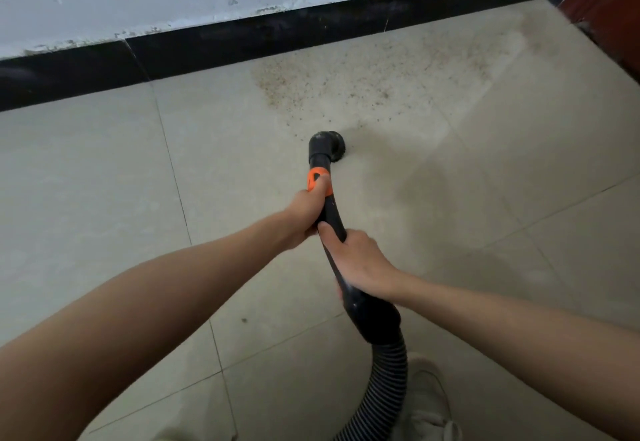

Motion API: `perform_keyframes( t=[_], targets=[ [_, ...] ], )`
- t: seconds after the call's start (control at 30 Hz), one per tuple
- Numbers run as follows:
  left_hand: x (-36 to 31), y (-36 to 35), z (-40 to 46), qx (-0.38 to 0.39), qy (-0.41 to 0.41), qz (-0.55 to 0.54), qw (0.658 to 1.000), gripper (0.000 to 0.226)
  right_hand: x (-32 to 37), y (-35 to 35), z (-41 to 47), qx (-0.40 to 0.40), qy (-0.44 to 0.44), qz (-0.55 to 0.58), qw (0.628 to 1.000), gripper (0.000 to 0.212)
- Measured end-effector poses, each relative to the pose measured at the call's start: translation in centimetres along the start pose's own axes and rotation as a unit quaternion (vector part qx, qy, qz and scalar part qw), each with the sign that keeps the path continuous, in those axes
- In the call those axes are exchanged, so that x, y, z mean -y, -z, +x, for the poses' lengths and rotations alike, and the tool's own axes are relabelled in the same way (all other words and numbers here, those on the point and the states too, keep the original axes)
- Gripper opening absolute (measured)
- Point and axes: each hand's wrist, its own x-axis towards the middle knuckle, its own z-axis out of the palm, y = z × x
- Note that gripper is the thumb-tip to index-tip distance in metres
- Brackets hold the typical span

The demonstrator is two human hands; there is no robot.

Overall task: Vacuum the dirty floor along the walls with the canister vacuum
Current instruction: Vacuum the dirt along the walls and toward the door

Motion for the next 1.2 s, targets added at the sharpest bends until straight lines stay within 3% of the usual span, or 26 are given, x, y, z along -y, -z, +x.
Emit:
perform_keyframes(
  t=[0.3, 0.5, 0.7, 0.83, 0.97, 1.1, 1.2],
  targets=[
    [-2.8, 6.2, 2.9, -0.046, -0.01, -0.007, 0.999, 0.047, 4.2, -3.0, 5.5, 0.074, 0.02, 0.054, 0.996, 0.052],
    [-3.1, 8.0, 5.3, -0.075, -0.03, -0.087, 0.993, 0.047, 3.4, -4.0, 7.5, 0.131, 0.027, 0.128, 0.983, 0.045],
    [-4.1, 9.8, 7.0, -0.121, -0.049, -0.085, 0.988, 0.044, 2.0, -5.0, 8.9, 0.174, 0.015, 0.147, 0.974, 0.038],
    [-5.9, 11.2, 6.7, -0.177, -0.045, -0.085, 0.98, 0.045, 2.8, -5.1, 8.2, 0.128, -0.011, 0.186, 0.974, 0.052],
    [-7.7, 10.8, 6.7, -0.184, -0.032, -0.073, 0.98, 0.055, 4.8, -4.2, 8.2, 0.059, 0.012, 0.193, 0.979, 0.034],
    [-8.0, 10.2, 6.2, -0.175, -0.021, -0.074, 0.982, 0.066, 5.8, -1.9, 8.8, 0.071, 0.007, 0.193, 0.979, 0.037],
    [-8.3, 9.1, 5.2, -0.152, -0.026, -0.099, 0.983, 0.058, 7.8, 0.7, 9.6, 0.098, -0.006, 0.227, 0.969, 0.037]
  ],
)
